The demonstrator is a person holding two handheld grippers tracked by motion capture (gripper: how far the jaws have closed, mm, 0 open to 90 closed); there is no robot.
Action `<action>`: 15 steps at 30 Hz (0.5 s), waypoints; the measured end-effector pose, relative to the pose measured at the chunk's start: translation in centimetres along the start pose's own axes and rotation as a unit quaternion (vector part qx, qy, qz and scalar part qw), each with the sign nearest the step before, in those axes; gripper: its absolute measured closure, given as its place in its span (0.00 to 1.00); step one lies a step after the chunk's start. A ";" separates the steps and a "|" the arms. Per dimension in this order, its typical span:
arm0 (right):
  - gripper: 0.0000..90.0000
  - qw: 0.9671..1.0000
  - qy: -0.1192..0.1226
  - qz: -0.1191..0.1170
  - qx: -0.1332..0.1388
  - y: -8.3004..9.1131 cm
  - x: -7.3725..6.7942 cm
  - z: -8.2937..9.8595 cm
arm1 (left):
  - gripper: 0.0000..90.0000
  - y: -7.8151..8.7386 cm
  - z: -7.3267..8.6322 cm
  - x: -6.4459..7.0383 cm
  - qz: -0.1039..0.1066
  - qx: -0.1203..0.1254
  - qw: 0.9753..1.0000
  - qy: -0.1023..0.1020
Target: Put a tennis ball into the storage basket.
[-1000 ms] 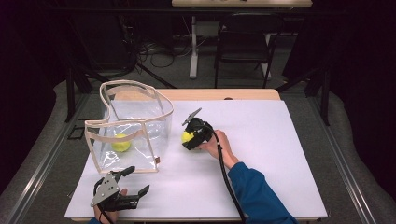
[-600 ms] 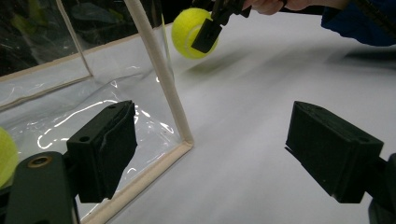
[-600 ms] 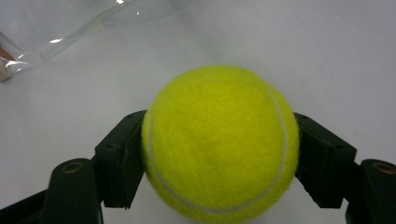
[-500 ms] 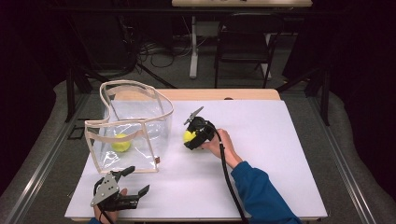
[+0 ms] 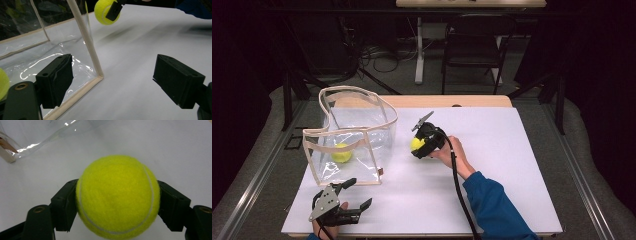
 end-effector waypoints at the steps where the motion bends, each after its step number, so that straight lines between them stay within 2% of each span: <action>1: 0.29 1.000 0.000 0.000 0.000 0.1 0.0 0.0 | 0.18 0.0 0.0 0.0 0.000 0.000 1.000 0.000; 15: 0.29 1.000 0.010 0.002 -0.003 0.9 0.0 -0.2 | 0.18 0.0 0.0 0.0 0.001 0.000 1.000 0.000</action>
Point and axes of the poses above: each handheld gripper's, and its own axes: y roughly backward along the jaws, z roughly out of its underside, x roughly to its right, the point moved 10 cm from there along -y, roughly forward along the jaws, and after that the axes turned 15 degrees about -y, right-handed, at the moved point
